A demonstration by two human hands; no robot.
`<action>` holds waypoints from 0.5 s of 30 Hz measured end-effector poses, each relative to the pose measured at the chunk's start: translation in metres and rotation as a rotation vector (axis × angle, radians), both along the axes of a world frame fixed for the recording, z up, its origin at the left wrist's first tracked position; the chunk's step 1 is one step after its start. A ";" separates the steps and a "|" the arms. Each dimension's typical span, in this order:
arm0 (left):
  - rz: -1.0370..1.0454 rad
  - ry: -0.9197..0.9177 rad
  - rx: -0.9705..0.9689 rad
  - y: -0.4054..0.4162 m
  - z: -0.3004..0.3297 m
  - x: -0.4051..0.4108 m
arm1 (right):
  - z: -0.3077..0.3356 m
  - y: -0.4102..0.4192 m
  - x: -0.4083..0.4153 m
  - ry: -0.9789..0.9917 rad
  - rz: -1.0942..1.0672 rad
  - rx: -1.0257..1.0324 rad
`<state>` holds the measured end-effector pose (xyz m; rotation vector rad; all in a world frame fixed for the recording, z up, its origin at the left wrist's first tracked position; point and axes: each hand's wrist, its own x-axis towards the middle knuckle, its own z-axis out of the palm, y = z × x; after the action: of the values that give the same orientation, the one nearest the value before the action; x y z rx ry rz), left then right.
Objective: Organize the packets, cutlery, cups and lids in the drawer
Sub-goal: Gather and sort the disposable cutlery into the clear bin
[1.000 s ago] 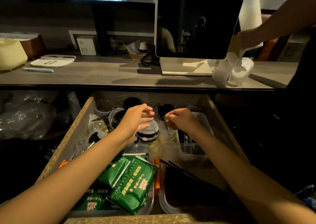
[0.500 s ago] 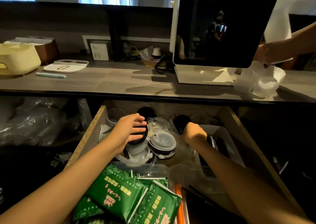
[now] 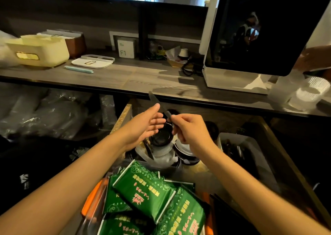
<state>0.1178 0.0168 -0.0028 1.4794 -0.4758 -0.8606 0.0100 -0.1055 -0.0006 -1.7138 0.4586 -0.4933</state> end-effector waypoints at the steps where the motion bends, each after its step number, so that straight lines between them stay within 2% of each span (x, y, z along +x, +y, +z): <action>1: 0.006 0.016 -0.034 0.002 -0.001 -0.002 | 0.003 0.012 0.004 -0.012 0.061 0.049; 4: 0.141 -0.005 -0.132 0.014 -0.001 0.000 | -0.001 0.033 0.018 0.046 0.192 0.125; 7: 0.383 0.097 -0.214 0.030 -0.003 0.015 | -0.020 0.033 0.034 0.204 0.120 0.092; 11: 0.603 0.233 -0.255 0.051 -0.010 0.035 | -0.049 0.025 0.050 0.485 0.064 -0.295; 15: 0.598 0.320 -0.246 0.057 -0.022 0.038 | -0.059 0.030 0.059 0.600 0.080 -0.515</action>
<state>0.1553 0.0737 -0.0250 1.1339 0.1031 -0.5205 0.0690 -0.0754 -0.0597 -2.3757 0.7277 -0.0168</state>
